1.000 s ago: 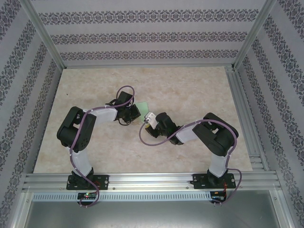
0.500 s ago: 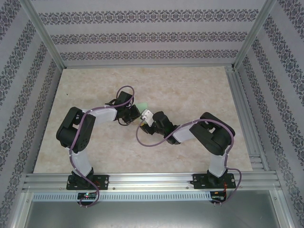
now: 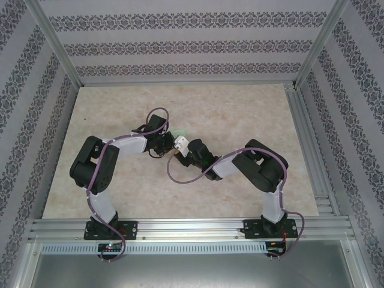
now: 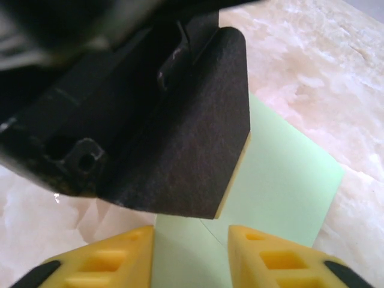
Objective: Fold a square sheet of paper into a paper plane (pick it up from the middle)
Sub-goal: Fold the wing for the fifth time at the center of the table.
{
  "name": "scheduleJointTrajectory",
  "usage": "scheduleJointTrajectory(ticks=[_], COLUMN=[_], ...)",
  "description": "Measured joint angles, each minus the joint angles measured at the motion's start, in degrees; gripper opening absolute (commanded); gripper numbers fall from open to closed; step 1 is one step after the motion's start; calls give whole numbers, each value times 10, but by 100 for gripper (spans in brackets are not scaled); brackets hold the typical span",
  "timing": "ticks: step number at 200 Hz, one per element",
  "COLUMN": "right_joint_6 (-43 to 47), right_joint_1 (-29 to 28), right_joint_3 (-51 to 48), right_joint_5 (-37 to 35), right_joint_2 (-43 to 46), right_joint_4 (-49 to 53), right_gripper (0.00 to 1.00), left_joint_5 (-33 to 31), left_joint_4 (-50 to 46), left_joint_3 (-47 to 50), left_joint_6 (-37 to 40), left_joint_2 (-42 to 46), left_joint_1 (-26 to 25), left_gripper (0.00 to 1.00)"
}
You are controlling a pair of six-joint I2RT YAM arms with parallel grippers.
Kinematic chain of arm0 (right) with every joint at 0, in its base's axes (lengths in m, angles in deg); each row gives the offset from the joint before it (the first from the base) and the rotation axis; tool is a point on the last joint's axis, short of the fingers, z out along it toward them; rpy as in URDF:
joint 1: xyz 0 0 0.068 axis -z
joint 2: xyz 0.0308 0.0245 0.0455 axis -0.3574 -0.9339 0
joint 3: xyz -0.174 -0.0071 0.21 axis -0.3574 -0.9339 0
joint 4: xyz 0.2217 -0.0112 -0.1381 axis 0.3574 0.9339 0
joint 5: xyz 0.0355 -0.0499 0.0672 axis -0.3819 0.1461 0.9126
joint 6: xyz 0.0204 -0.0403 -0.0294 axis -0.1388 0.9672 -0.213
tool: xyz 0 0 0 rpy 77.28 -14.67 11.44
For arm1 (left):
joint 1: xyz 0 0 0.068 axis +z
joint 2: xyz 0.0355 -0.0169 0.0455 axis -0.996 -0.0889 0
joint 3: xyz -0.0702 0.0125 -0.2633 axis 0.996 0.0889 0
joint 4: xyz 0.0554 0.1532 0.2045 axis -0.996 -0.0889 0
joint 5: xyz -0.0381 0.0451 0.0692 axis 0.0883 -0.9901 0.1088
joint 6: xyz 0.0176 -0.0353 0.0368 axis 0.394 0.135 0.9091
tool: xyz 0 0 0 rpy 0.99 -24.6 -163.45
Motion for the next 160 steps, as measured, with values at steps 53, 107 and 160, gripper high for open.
scheduleJointTrajectory(ticks=[53,107,160], right_joint_6=[-2,-5,-16], right_joint_1=[0,2,5], right_joint_3=[-1,-28,-49], right_joint_5=[3,16,30], right_joint_2=[0,0,0], right_joint_4=[-10,-23,-26], right_gripper=[12,12,13], left_joint_5=[-4,-4,-1], left_joint_4=[-3,-5,-5], left_joint_3=[0,0,0], left_joint_6=[-8,-7,-7], left_joint_2=[7,14,15], left_joint_1=[1,12,15], left_gripper=[19,24,25])
